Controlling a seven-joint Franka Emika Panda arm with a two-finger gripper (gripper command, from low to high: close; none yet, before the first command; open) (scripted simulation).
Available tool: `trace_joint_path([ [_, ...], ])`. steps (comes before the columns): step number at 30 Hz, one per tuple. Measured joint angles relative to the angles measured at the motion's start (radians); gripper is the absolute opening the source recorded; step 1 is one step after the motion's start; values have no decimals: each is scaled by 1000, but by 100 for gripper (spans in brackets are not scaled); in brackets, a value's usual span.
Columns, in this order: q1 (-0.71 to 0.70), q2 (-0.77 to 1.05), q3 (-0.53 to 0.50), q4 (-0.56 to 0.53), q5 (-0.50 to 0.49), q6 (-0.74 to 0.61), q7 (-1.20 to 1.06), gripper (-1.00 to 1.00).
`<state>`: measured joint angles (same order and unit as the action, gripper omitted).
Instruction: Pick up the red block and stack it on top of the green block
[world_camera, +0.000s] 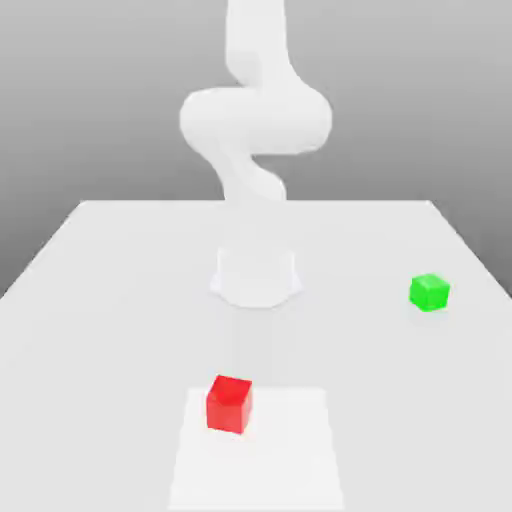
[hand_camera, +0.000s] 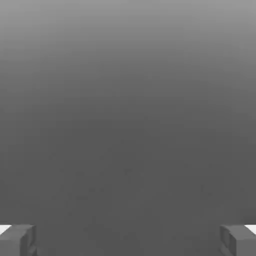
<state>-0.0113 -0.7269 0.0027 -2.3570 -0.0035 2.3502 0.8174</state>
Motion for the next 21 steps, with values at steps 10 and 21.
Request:
trace_joint_path([
  [10,-52,352,5,-260,-11,236,78,0],
  [21,-81,785,-7,-474,6,543,131,0],
])
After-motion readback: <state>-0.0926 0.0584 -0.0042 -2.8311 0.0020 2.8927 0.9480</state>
